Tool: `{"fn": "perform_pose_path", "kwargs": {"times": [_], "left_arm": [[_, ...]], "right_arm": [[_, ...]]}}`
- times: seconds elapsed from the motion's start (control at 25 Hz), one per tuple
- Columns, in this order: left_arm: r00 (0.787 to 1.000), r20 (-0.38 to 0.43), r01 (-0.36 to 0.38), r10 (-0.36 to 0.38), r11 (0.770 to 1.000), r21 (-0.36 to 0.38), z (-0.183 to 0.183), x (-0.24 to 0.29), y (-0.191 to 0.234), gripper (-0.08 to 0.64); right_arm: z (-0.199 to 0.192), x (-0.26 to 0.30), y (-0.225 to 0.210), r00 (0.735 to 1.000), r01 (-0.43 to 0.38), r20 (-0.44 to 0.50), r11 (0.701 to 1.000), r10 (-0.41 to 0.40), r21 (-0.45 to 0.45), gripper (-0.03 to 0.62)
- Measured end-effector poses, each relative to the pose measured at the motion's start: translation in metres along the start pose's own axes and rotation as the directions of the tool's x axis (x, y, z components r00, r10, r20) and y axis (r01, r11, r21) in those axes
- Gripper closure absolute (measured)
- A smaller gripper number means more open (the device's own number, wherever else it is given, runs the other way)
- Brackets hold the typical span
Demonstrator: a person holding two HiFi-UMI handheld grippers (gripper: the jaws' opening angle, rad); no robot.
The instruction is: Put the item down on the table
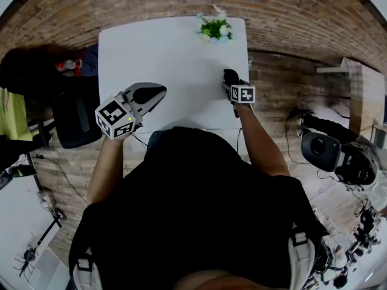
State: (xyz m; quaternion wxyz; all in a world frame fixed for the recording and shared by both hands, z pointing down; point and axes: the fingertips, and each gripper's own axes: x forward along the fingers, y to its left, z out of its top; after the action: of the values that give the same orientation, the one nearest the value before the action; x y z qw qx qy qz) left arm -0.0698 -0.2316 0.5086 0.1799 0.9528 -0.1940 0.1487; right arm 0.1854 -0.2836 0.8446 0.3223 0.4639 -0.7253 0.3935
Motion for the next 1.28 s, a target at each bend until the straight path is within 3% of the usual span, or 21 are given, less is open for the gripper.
{"fn": "perform_pose_path", "kwargs": {"times": [0.76, 1.28], "left_arm": [[1.0, 0.018, 0.011, -0.011, 0.999, 0.032, 0.008, -0.002, -0.012, 0.548], [0.999, 0.029, 0.026, -0.028, 0.998, 0.054, 0.013, 0.004, -0.032, 0.548]], "right_arm": [[0.057, -0.053, 0.006, 0.989, 0.002, 0.151, 0.998, 0.006, -0.057, 0.219], [0.091, -0.106, 0.029, 0.962, -0.067, 0.26, 0.994, 0.088, -0.091, 0.219]]}}
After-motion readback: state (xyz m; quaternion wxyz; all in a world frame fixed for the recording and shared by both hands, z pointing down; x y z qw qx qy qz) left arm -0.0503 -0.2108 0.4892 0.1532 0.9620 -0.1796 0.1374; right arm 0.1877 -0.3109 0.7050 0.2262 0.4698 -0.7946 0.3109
